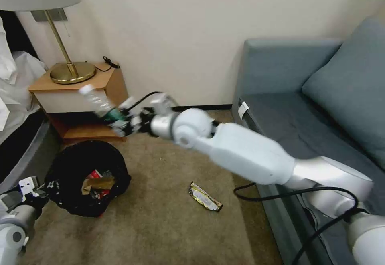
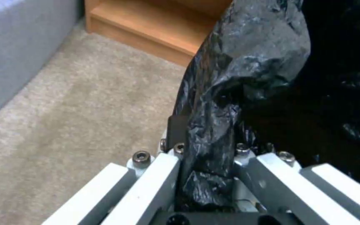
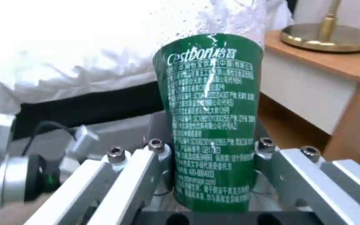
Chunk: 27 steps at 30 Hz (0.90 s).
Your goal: Pick up the trash bin, then pick up the garbage on the floor and place it into the trash bin.
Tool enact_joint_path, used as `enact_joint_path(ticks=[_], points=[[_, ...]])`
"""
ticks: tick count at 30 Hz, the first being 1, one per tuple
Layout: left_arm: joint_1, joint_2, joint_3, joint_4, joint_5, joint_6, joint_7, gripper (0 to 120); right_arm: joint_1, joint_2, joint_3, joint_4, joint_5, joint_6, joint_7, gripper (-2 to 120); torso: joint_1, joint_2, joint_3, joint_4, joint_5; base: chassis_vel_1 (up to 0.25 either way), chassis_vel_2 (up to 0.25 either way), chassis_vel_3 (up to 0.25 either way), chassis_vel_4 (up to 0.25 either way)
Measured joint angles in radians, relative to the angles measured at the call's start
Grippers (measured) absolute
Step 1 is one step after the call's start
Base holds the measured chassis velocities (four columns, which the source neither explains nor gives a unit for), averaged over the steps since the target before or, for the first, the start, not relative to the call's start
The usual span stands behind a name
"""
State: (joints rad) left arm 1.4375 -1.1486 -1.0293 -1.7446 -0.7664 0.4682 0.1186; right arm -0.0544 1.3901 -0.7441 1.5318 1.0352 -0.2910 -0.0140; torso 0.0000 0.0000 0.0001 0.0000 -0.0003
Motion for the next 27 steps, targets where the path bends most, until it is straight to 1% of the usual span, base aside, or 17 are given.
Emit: enact_joint_path(ticks=[2,3,7,11,16,22,23,24,27], points=[[-0.005,-0.003,0.012,-0.002,-0.001,0.004,-0.001,2,-0.005,0.034,-0.031,-0.024,-0.010,0.023,-0.004,20,0.000,0.000,0.000,-0.0001,0.0000,0.000,0.000,0.000,0.000],[-0.005,-0.003,0.012,-0.002,-0.001,0.004,-0.001,2,-0.005,0.034,-0.031,-0.024,-0.010,0.023,-0.004,20,0.000,0.000,0.000,-0.0001,0.0000,0.000,0.000,0.000,0.000],[-0.009,-0.004,0.024,-0.014,-0.004,0.011,-0.004,2,-0.024,0.085,-0.095,-0.069,-0.044,0.036,-0.017,20,0.000,0.000,0.000,0.0000,0.0000,0.000,0.000,0.000,0.000],[-0.008,-0.002,0.026,-0.021,-0.013,0.013,-0.004,2,-0.052,0.107,-0.136,-0.102,-0.076,0.039,-0.024,20,0.000,0.000,0.000,0.0000,0.0001,0.000,0.000,0.000,0.000],[-0.005,-0.001,0.025,-0.027,-0.027,0.018,-0.005,2,-0.080,0.119,-0.167,-0.148,-0.114,0.039,-0.030,20,0.000,0.000,0.000,0.0000,0.0002,0.000,0.000,0.000,0.000],[-0.005,-0.001,0.024,-0.033,-0.039,0.023,-0.006,2,-0.099,0.115,-0.181,-0.198,-0.161,0.032,-0.035,20,0.000,0.000,0.000,-0.0001,0.0002,0.000,0.000,0.000,0.000],[-0.006,-0.001,0.025,-0.034,-0.040,0.025,-0.006,2,-0.102,0.113,-0.181,-0.204,-0.166,0.028,-0.034,23,0.000,0.000,0.000,-0.0001,0.0003,0.000,0.000,0.000,0.000],[-0.006,-0.001,0.025,-0.034,-0.040,0.025,-0.006,2,-0.102,0.113,-0.181,-0.204,-0.166,0.028,-0.034,23,0.000,0.000,0.000,-0.0001,0.0003,0.000,0.000,0.000,0.000],[-0.011,-0.004,0.030,-0.035,-0.041,0.027,-0.007,2,-0.104,0.107,-0.180,-0.210,-0.172,0.022,-0.031,36,0.000,0.000,0.000,-0.0001,0.0003,0.000,0.000,0.000,0.000]])
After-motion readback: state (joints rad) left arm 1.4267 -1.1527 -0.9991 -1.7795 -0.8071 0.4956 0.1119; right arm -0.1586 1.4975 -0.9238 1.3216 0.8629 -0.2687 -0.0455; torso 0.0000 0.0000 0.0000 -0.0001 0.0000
